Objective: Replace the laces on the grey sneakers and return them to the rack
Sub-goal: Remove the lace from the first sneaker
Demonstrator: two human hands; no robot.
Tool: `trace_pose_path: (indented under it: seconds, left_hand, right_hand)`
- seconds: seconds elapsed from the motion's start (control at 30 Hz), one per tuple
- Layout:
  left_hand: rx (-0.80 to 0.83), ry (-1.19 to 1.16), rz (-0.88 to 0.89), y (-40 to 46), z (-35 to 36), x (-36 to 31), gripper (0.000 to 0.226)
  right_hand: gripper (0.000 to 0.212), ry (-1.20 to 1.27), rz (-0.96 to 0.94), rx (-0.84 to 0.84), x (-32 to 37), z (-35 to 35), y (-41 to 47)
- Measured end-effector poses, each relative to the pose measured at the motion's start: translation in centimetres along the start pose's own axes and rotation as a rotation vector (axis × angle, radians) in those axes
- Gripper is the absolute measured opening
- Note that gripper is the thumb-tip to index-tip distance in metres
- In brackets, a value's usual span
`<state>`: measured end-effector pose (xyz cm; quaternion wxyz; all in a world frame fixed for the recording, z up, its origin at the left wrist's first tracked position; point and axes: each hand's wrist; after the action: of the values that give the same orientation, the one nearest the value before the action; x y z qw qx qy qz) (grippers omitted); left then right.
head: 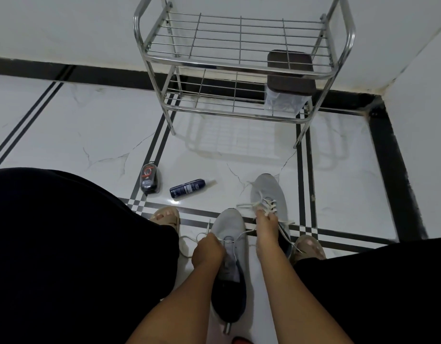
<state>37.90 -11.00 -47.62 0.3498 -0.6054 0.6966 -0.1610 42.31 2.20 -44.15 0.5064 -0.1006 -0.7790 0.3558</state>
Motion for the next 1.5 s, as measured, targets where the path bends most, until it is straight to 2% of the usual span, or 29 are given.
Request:
trace_pose_path:
  seconds: [0.07, 0.13, 0.27, 0.37, 0.53, 0.6, 0.67, 0.73, 0.8, 0.9, 1.0, 1.07, 1.17, 1.3, 1.37, 1.43, 1.5]
  left_hand:
    - [-0.068, -0.013, 0.102, -0.1, -0.3, -0.4, 0.016]
    - [-0.074, -0.014, 0.205, 0.3, -0.3, -0.7, 0.019]
    - [0.0, 0.065, 0.321, 1.3, -0.1, -0.8, 0.028]
    - [0.019, 0.087, 0.344, 1.5, 0.5, -0.4, 0.029]
    - [0.104, 0.198, 0.4, 1.6, 1.1, -0.7, 0.026]
    - [0.134, 0.216, 0.393, 1.8, 1.1, -0.9, 0.026]
    - [0.169, 0.169, 0.342, 2.0, 0.6, -1.1, 0.033]
    - [0.227, 0.018, 0.252, 2.1, -0.1, -1.2, 0.038]
    - [0.249, -0.082, 0.16, 2.4, -0.5, -1.1, 0.037]
    - [0.164, -0.108, 0.109, 2.1, 0.0, -0.6, 0.021]
    - [0.084, -0.048, 0.197, 1.8, 0.7, -0.4, 0.013]
    - [0.072, -0.006, 0.238, 1.9, 0.7, -0.5, 0.012]
    - [0.067, 0.202, 0.329, 2.2, 0.8, -0.8, 0.02]
    - [-0.023, 0.349, 0.37, 0.8, 1.2, -1.2, 0.026]
    - [0.042, 0.226, 0.304, 0.5, 0.9, -1.2, 0.022]
    - [0.163, -0.314, 0.069, 0.8, -0.3, -1.4, 0.015]
    - [0.256, -1.002, -0.287, 0.7, -1.3, -1.4, 0.024]
  right_hand:
    - [0.039, -0.483, -0.153, -0.015, -2.0, -0.3, -0.7]
    - [0.033, -0.893, -0.269, 0.039, -3.3, -0.4, -1.7]
    - [0.035, -1.298, -0.132, 0.333, -5.4, -0.7, -2.4]
    - [0.026, -1.247, -0.124, 0.307, -6.3, -1.0, -2.1]
    - [0.027, -1.092, -0.029, 0.318, -6.0, -1.1, -1.6]
    - [0.02, -1.05, 0.005, 0.314, -6.0, -1.2, -1.6]
    - [0.013, -0.994, 0.047, 0.297, -6.0, -1.3, -1.6]
    - [0.018, -0.936, 0.089, 0.287, -6.2, -1.3, -1.3]
    - [0.013, -0.915, 0.09, 0.297, -6.1, -1.2, -1.2]
    - [0.017, -0.962, 0.032, 0.322, -5.9, -0.9, -1.4]
    - [0.023, -1.003, -0.01, 0.325, -6.1, -0.7, -1.5]
    - [0.022, -1.031, -0.03, 0.327, -6.1, -0.5, -1.7]
    - [0.024, -1.071, -0.063, 0.317, -5.9, -0.4, -2.0]
    - [0.024, -1.072, -0.078, 0.328, -6.0, -0.3, -2.2]
    - [0.024, -1.067, -0.066, 0.32, -6.0, -0.4, -2.3]
    - [0.026, -1.052, -0.037, 0.293, -6.0, -0.5, -2.0]
    - [0.026, -1.002, -0.001, 0.278, -5.8, -0.7, -1.6]
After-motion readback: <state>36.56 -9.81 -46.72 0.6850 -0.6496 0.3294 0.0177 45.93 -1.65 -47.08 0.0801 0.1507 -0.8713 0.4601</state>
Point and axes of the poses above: each hand's wrist, its own y-axis towards the middle knuckle, its own z-axis out of the palm, x = y × z, and after that the axes turned 1 degree about y, right-handed
